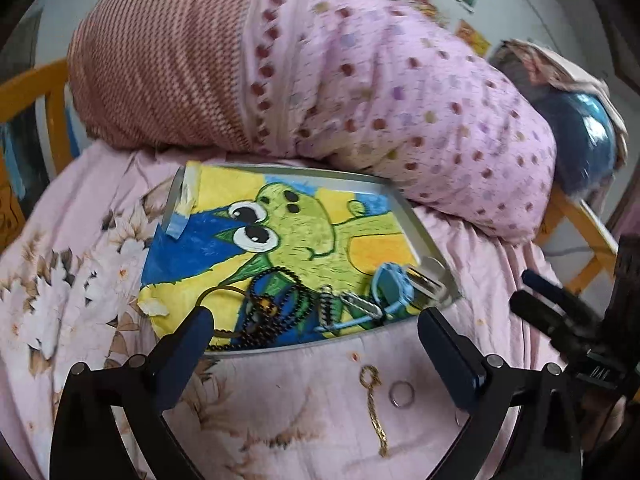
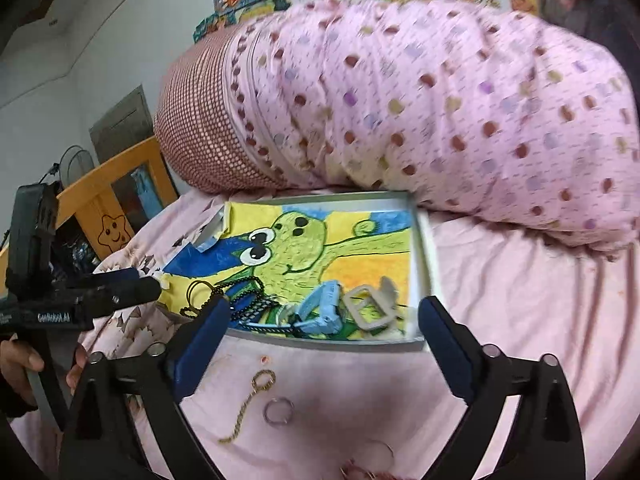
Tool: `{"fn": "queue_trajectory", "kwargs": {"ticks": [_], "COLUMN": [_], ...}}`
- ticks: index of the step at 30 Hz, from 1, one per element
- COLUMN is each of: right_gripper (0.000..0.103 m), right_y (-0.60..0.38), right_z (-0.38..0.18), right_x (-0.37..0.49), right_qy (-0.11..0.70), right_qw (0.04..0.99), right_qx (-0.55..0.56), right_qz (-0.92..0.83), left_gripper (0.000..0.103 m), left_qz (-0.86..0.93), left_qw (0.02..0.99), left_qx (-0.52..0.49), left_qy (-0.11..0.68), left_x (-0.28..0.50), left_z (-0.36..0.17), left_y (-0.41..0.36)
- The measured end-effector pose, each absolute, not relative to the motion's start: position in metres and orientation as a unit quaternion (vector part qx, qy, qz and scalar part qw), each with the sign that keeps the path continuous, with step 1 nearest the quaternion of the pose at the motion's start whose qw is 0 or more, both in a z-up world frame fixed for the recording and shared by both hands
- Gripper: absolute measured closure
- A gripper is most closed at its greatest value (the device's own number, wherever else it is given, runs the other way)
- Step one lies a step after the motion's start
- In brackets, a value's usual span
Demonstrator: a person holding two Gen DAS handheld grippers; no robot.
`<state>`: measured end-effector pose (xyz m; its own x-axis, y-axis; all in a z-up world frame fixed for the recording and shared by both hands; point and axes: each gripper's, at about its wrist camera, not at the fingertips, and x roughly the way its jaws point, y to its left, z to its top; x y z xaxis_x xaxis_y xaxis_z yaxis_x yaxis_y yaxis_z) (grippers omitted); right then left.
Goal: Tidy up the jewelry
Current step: 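Withdraw both tools from the tray back over the remaining jewelry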
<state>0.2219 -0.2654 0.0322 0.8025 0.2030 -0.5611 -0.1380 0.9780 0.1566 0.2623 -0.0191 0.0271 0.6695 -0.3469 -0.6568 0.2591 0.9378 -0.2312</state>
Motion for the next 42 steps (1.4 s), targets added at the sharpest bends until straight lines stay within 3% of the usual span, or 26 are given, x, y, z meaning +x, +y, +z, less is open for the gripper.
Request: {"fn": "queue_trajectory", "kwargs": {"ticks": [13, 29, 42], "right_gripper": [0.004, 0.004, 0.005], "right_y": [-0.306, -0.312, -0.312], "right_z": [0.055, -0.001, -0.039], "right_x": [0.122, 0.083, 0.106], "right_qy": [0.286, 0.402, 0.424], "right_qw": [0.956, 0.912, 0.899], "right_qx": [0.038, 0.048, 0.066], "right_qz": [0.047, 0.062, 0.083], "left_gripper": [0.0, 0.0, 0.0], "left_qz": [-0.165, -0.178, -0.215], "left_qw": [0.937, 0.895, 0.867], "left_qx": [0.002, 0.031, 0.042], "left_qy": [0.309, 0.408, 0.448], "left_x": [0.159, 0.122, 0.155], "left_z": [0.056, -0.007, -0.047], "left_y": [-0.042, -0.054, -0.068]}}
